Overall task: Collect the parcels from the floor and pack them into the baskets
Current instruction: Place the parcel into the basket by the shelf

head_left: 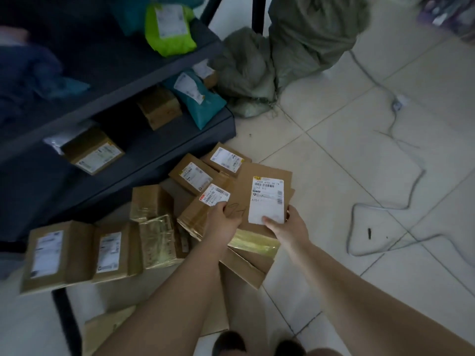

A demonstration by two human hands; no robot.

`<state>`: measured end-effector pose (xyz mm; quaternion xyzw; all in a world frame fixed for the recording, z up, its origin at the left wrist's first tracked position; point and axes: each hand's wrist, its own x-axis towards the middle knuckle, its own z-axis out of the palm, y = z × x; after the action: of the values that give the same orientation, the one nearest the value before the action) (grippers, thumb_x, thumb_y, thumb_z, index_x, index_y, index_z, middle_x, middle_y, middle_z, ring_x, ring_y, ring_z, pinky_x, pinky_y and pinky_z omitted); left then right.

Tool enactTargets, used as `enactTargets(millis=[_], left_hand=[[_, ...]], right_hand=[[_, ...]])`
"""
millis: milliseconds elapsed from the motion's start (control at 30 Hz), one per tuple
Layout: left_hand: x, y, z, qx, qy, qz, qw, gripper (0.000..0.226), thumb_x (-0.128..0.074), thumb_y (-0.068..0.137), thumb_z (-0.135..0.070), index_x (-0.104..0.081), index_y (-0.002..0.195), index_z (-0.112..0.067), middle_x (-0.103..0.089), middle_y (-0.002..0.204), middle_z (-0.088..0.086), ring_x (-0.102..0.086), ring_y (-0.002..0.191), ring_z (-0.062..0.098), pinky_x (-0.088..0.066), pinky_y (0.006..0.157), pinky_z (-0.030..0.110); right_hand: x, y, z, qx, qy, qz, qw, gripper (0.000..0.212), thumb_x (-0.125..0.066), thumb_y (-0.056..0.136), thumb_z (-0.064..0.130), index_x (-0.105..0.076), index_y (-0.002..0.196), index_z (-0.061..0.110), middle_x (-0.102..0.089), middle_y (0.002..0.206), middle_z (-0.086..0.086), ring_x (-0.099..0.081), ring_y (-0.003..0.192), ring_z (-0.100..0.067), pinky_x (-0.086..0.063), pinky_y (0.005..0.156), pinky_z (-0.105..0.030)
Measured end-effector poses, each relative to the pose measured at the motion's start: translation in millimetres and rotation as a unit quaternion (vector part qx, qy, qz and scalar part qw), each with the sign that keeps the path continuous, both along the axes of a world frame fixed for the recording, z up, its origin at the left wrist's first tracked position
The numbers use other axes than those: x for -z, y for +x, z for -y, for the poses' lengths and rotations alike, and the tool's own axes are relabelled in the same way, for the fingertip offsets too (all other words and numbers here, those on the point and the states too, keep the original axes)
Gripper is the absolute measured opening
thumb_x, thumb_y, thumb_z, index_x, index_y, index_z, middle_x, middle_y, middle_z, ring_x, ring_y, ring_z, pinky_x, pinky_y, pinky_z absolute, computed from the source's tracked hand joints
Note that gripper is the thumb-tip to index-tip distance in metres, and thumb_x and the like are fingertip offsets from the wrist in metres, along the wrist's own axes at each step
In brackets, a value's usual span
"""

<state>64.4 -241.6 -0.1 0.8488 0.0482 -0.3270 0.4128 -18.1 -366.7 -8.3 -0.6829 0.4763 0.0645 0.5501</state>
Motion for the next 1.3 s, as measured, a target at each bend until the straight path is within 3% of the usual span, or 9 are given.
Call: enactTargets(millis=[167, 300, 367, 500, 600, 767, 967, 1133, 1300], left_hand=[[-188.4, 15.7, -17.7, -0.048, -0.037, 0.063, 0.996, 0.048, -0.067, 0.082, -0.017, -0.052, 0.127, -0.011, -0.058, 0.122, 0.003, -0.054, 0.093, 0.01, -0.044, 0.08, 0.023], [-348.1, 34.4, -37.7, -0.073, -0.065, 0.144, 0.985, 0.054, -0.07, 0.08, -0.021, -0.049, 0.129, -0.012, -0.053, 0.123, 0.004, -0.053, 0.099, 0.012, -0.044, 0.077, 0.018], [-421.6, 35.9, -52.8, -0.082, -0.083, 0.193, 0.974, 0.052, -0.07, 0.081, -0.018, -0.05, 0.128, -0.01, -0.057, 0.114, 0.001, -0.051, 0.087, 0.006, -0.04, 0.065, 0.01], [-538.7, 28.2, -94.2, -0.121, -0.099, 0.278, 0.948, 0.05, -0.07, 0.081, -0.019, -0.051, 0.127, -0.012, -0.056, 0.106, -0.004, -0.05, 0.085, 0.006, -0.041, 0.071, 0.019], [-605.0, 4.7, -130.7, -0.183, -0.101, 0.342, 0.916, 0.053, -0.068, 0.083, -0.019, -0.048, 0.131, -0.015, -0.055, 0.117, -0.002, -0.051, 0.091, 0.009, -0.042, 0.075, 0.021], [-658.5, -39.4, -172.5, -0.247, -0.076, 0.393, 0.882, 0.051, -0.065, 0.084, -0.019, -0.047, 0.132, -0.017, -0.052, 0.113, -0.006, -0.05, 0.084, 0.001, -0.039, 0.061, 0.009], [-697.0, -126.5, -248.2, -0.359, -0.04, 0.449, 0.818, 0.049, -0.068, 0.083, -0.019, -0.051, 0.129, -0.018, -0.058, 0.116, -0.003, -0.056, 0.092, 0.007, -0.042, 0.066, 0.011], [-711.6, -203.1, -319.6, -0.456, -0.018, 0.448, 0.769, 0.055, -0.069, 0.082, -0.018, -0.046, 0.132, -0.019, -0.055, 0.123, 0.001, -0.055, 0.107, 0.018, -0.05, 0.093, 0.037], [-725.1, -276.4, -396.0, -0.511, 0.038, 0.461, 0.725, 0.051, -0.069, 0.082, -0.02, -0.05, 0.129, -0.018, -0.055, 0.112, -0.007, -0.053, 0.092, 0.007, -0.044, 0.07, 0.014]], right_hand=[[-189.1, 30.2, -2.4, -0.049, -0.005, 0.095, 0.994, 0.05, -0.076, 0.076, 0.022, -0.052, 0.12, 0.018, -0.064, 0.115, 0.0, -0.057, 0.091, -0.012, -0.046, 0.074, -0.023], [-347.5, 60.5, -14.4, -0.082, -0.029, 0.174, 0.981, 0.056, -0.076, 0.076, 0.022, -0.05, 0.126, 0.018, -0.062, 0.122, -0.002, -0.058, 0.101, -0.017, -0.047, 0.082, -0.027], [-420.2, 71.5, -23.7, -0.107, -0.046, 0.219, 0.969, 0.06, -0.075, 0.077, 0.021, -0.048, 0.131, 0.016, -0.06, 0.124, -0.002, -0.056, 0.103, -0.017, -0.045, 0.078, -0.017], [-531.6, 89.8, -52.0, -0.165, -0.042, 0.318, 0.933, 0.059, -0.074, 0.077, 0.021, -0.049, 0.13, 0.018, -0.06, 0.121, 0.0, -0.055, 0.102, -0.015, -0.046, 0.084, -0.028], [-597.8, 85.7, -87.3, -0.214, -0.021, 0.382, 0.899, 0.055, -0.074, 0.078, 0.024, -0.049, 0.127, 0.024, -0.058, 0.105, 0.013, -0.053, 0.086, -0.005, -0.045, 0.072, -0.024], [-641.5, 72.1, -136.3, -0.269, -0.01, 0.442, 0.856, 0.054, -0.072, 0.079, 0.025, -0.049, 0.127, 0.024, -0.057, 0.107, 0.013, -0.051, 0.083, 0.002, -0.038, 0.063, -0.014], [-681.6, 37.1, -225.7, -0.388, 0.04, 0.477, 0.788, 0.058, -0.072, 0.078, 0.03, -0.049, 0.13, 0.019, -0.059, 0.121, 0.004, -0.055, 0.106, -0.016, -0.049, 0.086, -0.034], [-699.5, -7.1, -321.2, -0.466, 0.107, 0.487, 0.731, 0.053, -0.071, 0.08, 0.027, -0.05, 0.128, 0.024, -0.057, 0.11, 0.01, -0.054, 0.097, -0.011, -0.045, 0.068, -0.022], [-708.5, -59.3, -419.6, -0.532, 0.158, 0.474, 0.683, 0.051, -0.07, 0.081, 0.028, -0.05, 0.128, 0.025, -0.058, 0.111, 0.009, -0.054, 0.096, -0.01, -0.048, 0.072, -0.026]])
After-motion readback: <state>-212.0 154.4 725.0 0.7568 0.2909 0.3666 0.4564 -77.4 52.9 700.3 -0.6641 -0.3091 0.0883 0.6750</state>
